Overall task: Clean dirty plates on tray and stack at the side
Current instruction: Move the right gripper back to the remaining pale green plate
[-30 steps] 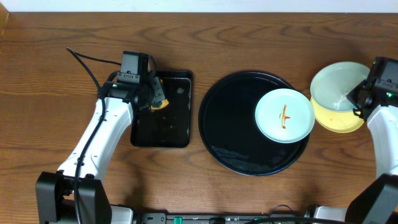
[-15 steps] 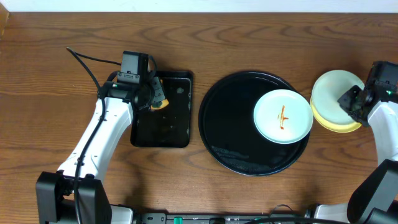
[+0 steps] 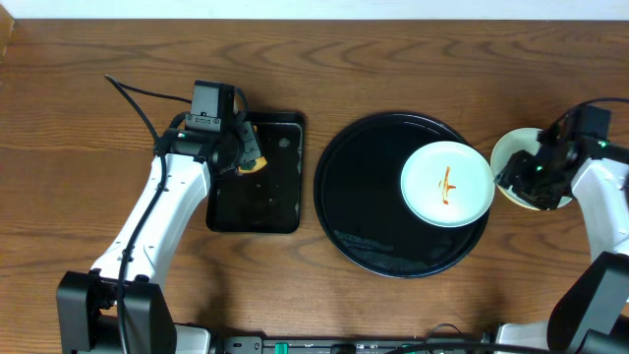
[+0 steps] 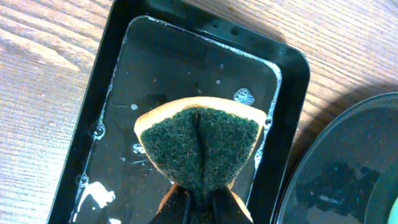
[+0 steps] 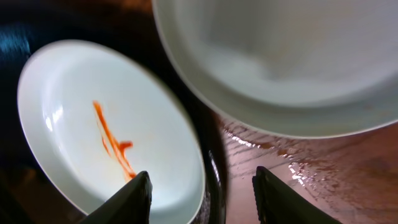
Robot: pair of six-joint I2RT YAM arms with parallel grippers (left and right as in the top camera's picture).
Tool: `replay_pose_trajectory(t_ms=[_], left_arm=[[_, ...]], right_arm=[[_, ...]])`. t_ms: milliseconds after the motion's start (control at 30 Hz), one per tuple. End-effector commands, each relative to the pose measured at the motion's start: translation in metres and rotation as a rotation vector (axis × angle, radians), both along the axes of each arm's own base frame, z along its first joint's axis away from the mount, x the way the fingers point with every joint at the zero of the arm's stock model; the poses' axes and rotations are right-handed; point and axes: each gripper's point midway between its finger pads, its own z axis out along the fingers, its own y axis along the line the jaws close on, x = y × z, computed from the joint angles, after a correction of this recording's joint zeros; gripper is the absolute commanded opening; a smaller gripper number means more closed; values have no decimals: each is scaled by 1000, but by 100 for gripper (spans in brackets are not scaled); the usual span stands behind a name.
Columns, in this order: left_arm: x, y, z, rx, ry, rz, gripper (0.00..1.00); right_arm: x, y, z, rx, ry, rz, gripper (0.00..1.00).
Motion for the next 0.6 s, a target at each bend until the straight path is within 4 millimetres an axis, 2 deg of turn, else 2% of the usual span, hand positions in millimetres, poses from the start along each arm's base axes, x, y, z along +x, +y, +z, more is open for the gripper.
replay_pose_trajectory(t_ms=[0, 100, 233, 400, 567], left_arm=[[-2, 3, -2, 9, 5, 12, 8], [-2, 3, -2, 9, 5, 12, 8], [-2, 3, -2, 9, 5, 12, 8], [-2, 3, -2, 9, 5, 12, 8], [-2, 3, -2, 9, 5, 12, 8]], right_arm=[[-13, 20, -14, 30, 33, 102, 52], [-21, 28, -25, 36, 54, 120, 46], [-28, 38, -34, 52, 69, 139, 27], [-29, 50, -35, 63, 74, 175, 11], [-29, 65, -35, 66, 73, 227, 1]])
